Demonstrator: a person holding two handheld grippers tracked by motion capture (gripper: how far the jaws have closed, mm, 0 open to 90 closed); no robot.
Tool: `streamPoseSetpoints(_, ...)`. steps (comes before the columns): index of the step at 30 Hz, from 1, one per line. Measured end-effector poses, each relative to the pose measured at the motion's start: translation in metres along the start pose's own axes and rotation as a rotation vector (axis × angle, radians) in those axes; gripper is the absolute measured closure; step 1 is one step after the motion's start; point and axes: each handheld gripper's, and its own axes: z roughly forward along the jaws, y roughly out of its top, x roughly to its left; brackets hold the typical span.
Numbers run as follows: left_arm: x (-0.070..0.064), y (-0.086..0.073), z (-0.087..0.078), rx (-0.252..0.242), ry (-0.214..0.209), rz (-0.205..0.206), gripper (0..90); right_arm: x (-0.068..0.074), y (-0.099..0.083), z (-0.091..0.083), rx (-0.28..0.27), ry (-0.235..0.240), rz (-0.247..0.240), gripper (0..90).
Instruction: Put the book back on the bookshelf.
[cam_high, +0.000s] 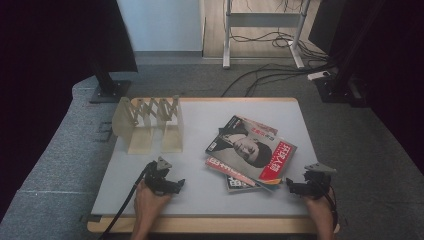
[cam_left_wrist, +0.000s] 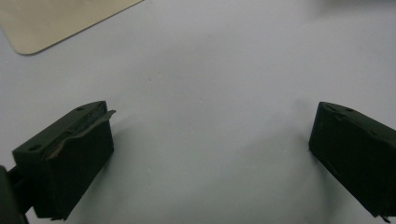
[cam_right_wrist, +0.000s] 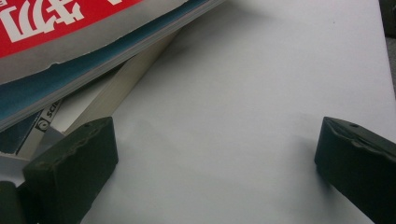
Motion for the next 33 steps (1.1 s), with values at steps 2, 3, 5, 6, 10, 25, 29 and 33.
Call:
streamPoseSetpoints(2,0.0004,0.0001,0.0000,0.000,-0.003,-0.002,0.0,0.0000,0.0000,0.0000,0.000,0.000,0.000,0.0)
streamPoseSetpoints(3,0.0006,0.0000,0.0000,-0.001,-0.004,-0.002,0.0,0.0001,0.0000,0.0000,0.000,0.000,-0.001,0.0)
streamPoseSetpoints(5,0.0008,0.0000,0.0000,-0.001,-0.006,-0.003,0.0,0.0001,0.0000,0.0000,0.000,-0.001,-0.001,0.0)
streamPoseSetpoints(6,0.0008,0.0000,0.0000,-0.001,-0.006,-0.003,0.0,0.0001,0.0000,0.0000,0.000,-0.001,-0.001,0.0)
streamPoseSetpoints(10,0.0008,-0.0001,0.0001,-0.002,-0.006,-0.002,0.0,0.0001,0.0000,0.0000,0.000,-0.001,-0.002,0.0)
streamPoseSetpoints(25,0.0010,0.0004,-0.0003,0.005,-0.010,0.005,0.0,0.0002,0.0004,-0.0003,0.003,0.000,-0.002,0.0)
streamPoseSetpoints(29,0.0015,0.0010,-0.0007,0.006,-0.027,0.029,0.0,0.0002,0.0007,-0.0004,0.004,0.000,0.000,0.0)
streamPoseSetpoints(33,-0.0026,0.0062,0.0002,0.018,-0.064,0.059,0.0,0.0007,0.0011,-0.0007,0.004,-0.003,0.010,0.0)
